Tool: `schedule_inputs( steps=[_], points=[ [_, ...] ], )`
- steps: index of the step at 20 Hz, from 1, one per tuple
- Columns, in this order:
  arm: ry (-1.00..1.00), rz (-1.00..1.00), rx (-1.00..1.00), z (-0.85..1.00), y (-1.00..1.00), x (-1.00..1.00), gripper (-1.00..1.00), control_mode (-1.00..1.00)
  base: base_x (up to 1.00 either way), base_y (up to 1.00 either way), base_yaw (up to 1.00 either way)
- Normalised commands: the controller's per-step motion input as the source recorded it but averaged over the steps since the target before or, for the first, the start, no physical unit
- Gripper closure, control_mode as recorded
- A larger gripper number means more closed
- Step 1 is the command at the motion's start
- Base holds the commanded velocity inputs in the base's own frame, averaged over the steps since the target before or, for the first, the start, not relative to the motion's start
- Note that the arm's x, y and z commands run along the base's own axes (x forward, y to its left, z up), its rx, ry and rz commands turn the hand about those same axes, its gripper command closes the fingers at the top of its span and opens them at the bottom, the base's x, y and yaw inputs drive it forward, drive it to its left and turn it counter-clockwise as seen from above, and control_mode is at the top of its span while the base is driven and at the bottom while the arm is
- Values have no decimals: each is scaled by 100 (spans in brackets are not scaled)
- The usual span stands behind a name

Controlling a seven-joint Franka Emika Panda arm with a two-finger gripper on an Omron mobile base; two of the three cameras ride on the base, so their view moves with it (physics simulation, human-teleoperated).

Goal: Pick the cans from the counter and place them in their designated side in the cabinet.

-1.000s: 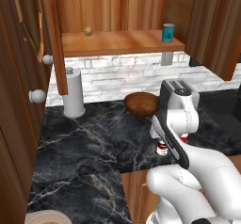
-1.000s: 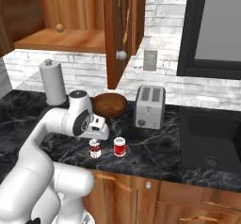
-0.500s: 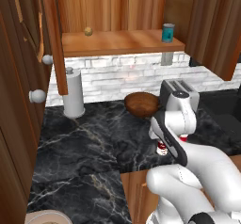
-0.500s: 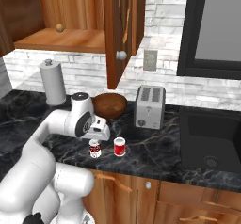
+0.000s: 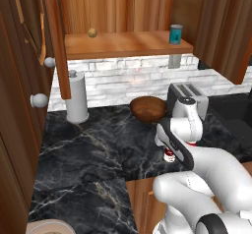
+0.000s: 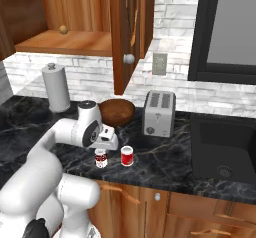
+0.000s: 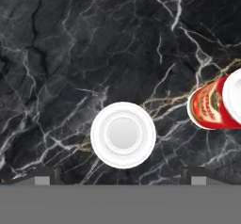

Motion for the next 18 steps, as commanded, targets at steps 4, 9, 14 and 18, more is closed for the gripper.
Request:
schedule_inputs(
  steps=[4, 9, 14, 18],
  points=[
    [0, 0, 0, -11, -3, 12, -100, -100, 0, 0, 0],
    [0, 0, 0, -12, -2, 10, -100, -100, 0, 0, 0],
    [0, 0, 0, -14, 0, 7, -100, -100, 0, 0, 0],
    [0, 0, 0, -13, 0, 7, -100, -100, 0, 0, 0]
  ],
)
